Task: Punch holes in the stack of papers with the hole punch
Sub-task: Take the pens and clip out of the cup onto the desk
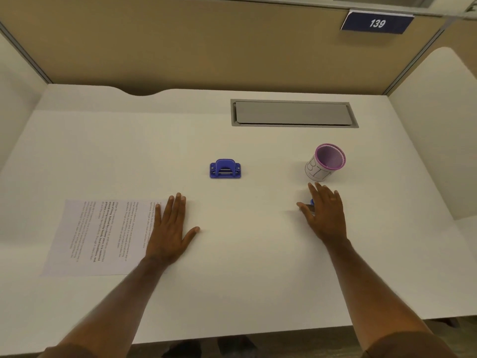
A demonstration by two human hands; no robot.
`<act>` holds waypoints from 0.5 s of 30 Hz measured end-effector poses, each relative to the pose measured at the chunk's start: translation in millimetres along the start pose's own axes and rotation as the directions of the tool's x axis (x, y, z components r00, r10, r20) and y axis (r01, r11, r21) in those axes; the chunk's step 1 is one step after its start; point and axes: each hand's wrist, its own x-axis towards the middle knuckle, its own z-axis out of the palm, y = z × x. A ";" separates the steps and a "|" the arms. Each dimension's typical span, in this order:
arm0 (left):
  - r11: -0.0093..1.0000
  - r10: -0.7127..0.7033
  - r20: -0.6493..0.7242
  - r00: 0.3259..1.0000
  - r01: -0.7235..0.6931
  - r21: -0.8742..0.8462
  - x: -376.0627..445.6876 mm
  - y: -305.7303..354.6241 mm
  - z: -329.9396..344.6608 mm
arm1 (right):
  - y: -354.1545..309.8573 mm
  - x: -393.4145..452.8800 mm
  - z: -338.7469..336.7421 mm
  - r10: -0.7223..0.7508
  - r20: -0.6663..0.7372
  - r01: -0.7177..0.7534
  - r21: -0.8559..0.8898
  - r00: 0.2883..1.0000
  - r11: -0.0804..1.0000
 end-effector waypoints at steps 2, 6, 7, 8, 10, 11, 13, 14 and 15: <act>1.000 0.003 -0.004 1.000 -0.003 -0.019 -0.3 1.2 -3.4 | -12.3 -0.7 -1.8 -0.017 -0.035 0.018 0.010 0.999 1.000; 0.994 -0.006 -0.028 1.000 0.003 -0.107 -0.9 3.0 -9.0 | -42.4 3.3 -4.1 -0.047 -0.016 0.047 0.015 0.999 0.999; 0.991 -0.014 -0.037 0.999 0.009 -0.135 -1.1 3.5 -10.0 | -49.7 4.9 -4.3 -0.056 -0.007 0.056 0.025 0.998 0.998; 0.987 -0.021 -0.045 0.999 0.014 -0.160 -1.1 4.0 -11.0 | -56.9 6.7 -4.3 -0.065 0.003 0.064 0.037 0.998 0.997; 0.980 -0.029 -0.058 0.998 0.017 -0.198 -0.3 5.2 -13.3 | -70.7 11.0 -3.8 -0.082 0.034 0.080 0.050 0.996 0.996; 0.977 -0.027 -0.065 0.998 0.013 -0.211 0.1 5.4 -14.8 | -77.6 13.5 -3.2 -0.090 0.043 0.088 0.054 0.995 0.995; 0.972 -0.020 -0.081 0.996 0.000 -0.235 0.9 4.7 -17.6 | -90.9 18.6 -2.2 -0.110 0.039 0.107 0.058 0.993 0.993; 0.969 -0.016 -0.090 0.996 -0.007 -0.246 1.4 4.1 -19.4 | -97.4 20.4 -1.9 -0.121 0.035 0.119 0.059 0.992 0.991; 0.967 -0.011 -0.100 0.995 -0.015 -0.253 1.8 4.0 -21.2 | -103.3 21.6 -1.6 -0.135 0.029 0.133 0.059 0.990 0.989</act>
